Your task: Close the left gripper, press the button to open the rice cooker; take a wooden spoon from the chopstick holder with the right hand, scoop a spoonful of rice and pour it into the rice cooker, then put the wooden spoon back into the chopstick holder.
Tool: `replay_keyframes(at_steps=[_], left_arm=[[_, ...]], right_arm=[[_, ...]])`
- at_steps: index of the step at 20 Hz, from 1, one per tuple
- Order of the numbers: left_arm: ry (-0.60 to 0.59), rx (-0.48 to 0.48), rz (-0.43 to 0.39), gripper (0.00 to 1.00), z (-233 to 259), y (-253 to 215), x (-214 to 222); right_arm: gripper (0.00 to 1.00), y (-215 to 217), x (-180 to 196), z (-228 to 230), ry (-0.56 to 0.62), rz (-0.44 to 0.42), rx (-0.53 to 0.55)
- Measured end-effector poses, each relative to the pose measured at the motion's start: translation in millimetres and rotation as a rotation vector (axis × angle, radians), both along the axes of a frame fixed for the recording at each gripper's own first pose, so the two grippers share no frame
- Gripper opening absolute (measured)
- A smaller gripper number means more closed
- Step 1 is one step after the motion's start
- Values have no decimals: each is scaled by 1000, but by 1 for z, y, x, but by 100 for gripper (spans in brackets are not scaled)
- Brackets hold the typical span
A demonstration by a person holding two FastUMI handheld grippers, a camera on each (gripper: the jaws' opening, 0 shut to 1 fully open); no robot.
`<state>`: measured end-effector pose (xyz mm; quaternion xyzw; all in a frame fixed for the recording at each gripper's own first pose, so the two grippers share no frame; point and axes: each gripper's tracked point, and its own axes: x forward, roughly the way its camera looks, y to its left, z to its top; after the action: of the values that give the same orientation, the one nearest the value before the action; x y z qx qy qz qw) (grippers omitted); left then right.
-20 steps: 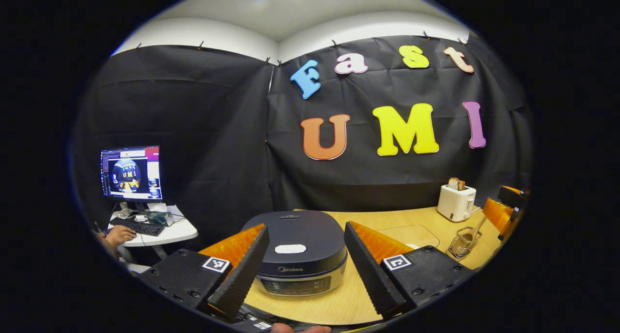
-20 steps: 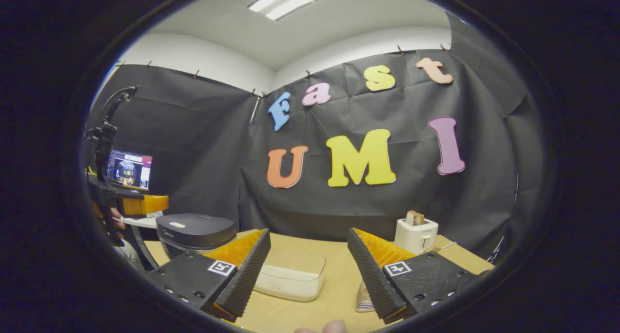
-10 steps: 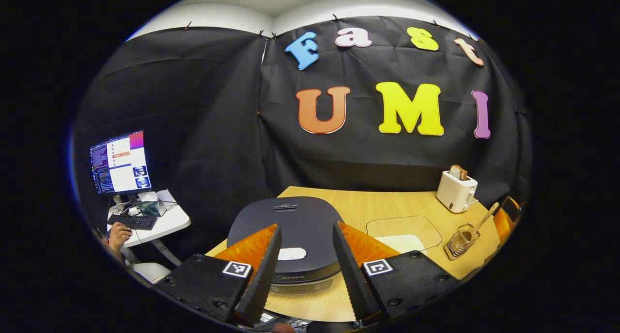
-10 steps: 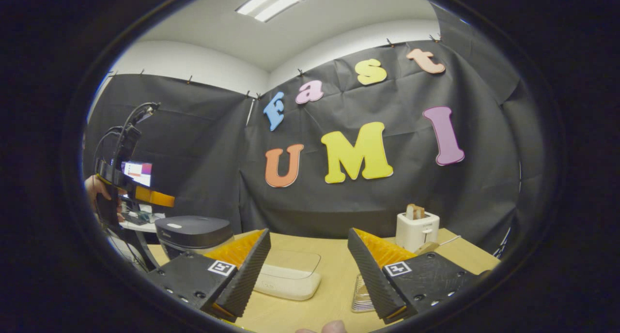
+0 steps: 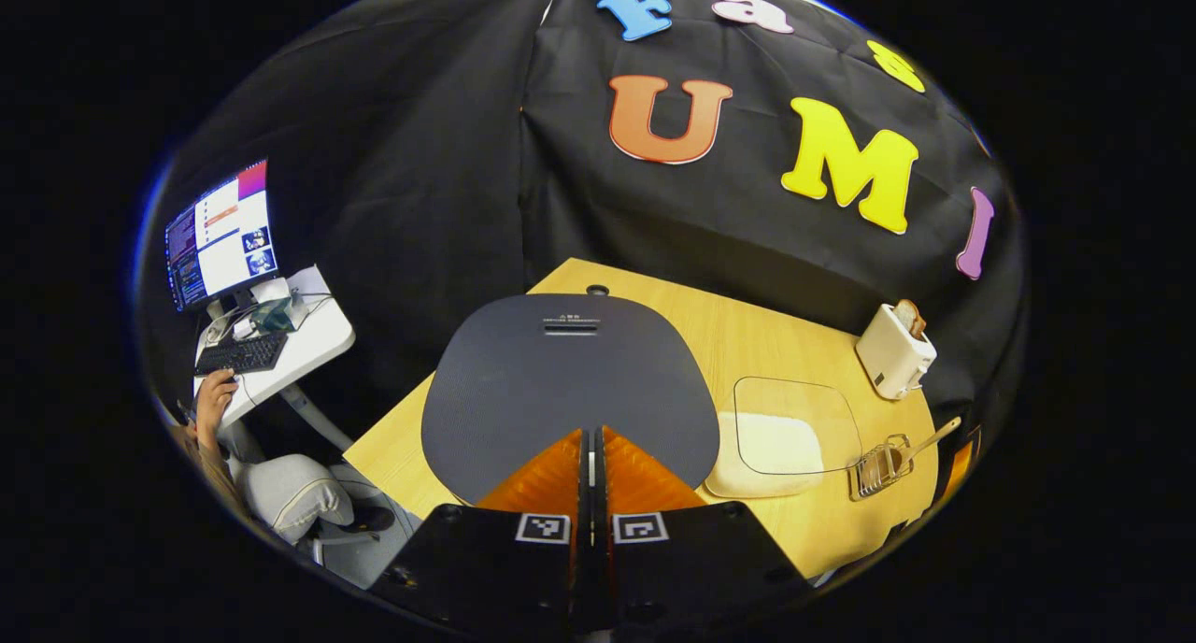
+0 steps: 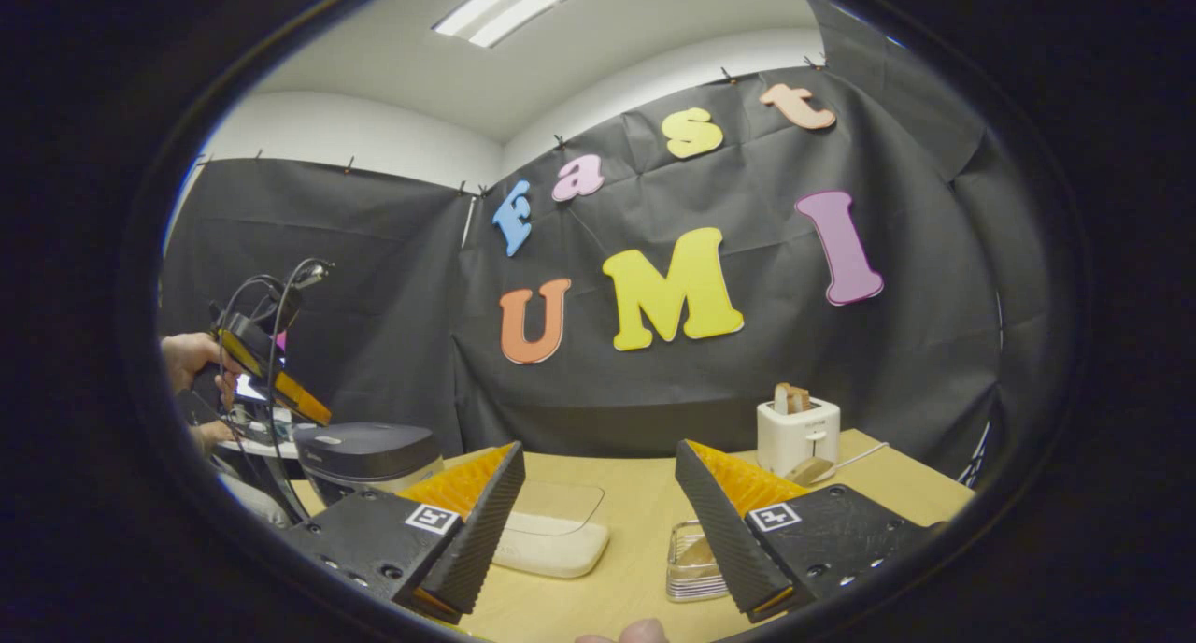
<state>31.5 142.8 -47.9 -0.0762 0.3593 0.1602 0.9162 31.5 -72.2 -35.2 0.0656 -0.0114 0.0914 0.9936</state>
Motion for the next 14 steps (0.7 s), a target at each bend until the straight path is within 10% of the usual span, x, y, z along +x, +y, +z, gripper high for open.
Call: replay_keyframes(at_steps=[7, 14], left_arm=[[96, -12, 27, 3, -27, 6, -11], [-103, 18, 24, 3, 11, 2, 6]], right_arm=[[92, 6, 4, -23, 51, 31, 35], [96, -7, -8, -4, 3, -17, 17]])
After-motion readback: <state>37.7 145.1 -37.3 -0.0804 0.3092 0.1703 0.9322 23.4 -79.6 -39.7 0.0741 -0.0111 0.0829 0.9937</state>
